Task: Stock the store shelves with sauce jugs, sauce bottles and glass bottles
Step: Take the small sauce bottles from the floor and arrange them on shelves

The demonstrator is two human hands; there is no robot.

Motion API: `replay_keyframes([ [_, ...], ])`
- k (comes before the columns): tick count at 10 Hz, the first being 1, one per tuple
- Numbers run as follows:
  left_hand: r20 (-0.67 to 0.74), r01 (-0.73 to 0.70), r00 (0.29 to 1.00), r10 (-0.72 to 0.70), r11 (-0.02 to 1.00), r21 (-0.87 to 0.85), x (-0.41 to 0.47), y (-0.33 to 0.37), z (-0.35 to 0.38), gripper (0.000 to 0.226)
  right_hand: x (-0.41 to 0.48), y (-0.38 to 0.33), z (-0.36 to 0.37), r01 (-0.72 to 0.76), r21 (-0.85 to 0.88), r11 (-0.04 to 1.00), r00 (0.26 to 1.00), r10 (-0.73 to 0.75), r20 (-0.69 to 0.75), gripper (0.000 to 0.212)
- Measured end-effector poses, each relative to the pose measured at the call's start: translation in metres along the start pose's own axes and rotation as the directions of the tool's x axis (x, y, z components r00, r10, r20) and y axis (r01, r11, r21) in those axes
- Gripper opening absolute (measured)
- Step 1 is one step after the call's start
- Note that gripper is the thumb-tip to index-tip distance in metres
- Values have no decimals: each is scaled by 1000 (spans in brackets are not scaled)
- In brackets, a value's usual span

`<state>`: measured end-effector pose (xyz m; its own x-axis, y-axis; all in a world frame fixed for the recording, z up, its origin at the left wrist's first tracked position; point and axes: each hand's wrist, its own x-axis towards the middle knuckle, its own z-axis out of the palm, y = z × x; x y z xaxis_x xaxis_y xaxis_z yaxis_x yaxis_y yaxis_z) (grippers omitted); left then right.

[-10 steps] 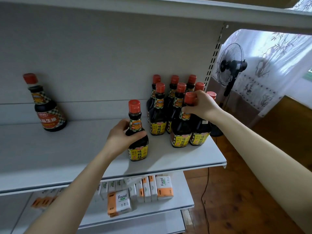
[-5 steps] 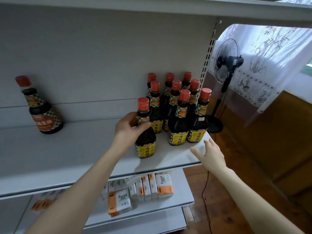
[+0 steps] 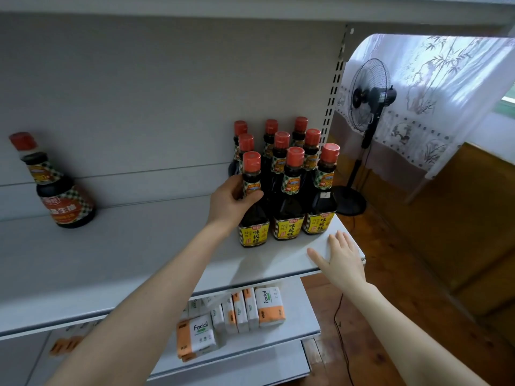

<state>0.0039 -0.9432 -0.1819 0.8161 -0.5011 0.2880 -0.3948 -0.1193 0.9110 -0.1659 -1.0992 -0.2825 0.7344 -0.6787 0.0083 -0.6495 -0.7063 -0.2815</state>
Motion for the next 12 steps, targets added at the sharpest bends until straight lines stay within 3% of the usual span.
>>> replay_keyframes([
  [7,20,-53,998,53,998,15,3,-12,7,39,1,1,3,7,-30,1000,1000,-6,9,76],
  [12,42,7,999,-19,962,271,-11,-11,-9,50,6,4,3,9,-38,999,999,-7,37,78],
])
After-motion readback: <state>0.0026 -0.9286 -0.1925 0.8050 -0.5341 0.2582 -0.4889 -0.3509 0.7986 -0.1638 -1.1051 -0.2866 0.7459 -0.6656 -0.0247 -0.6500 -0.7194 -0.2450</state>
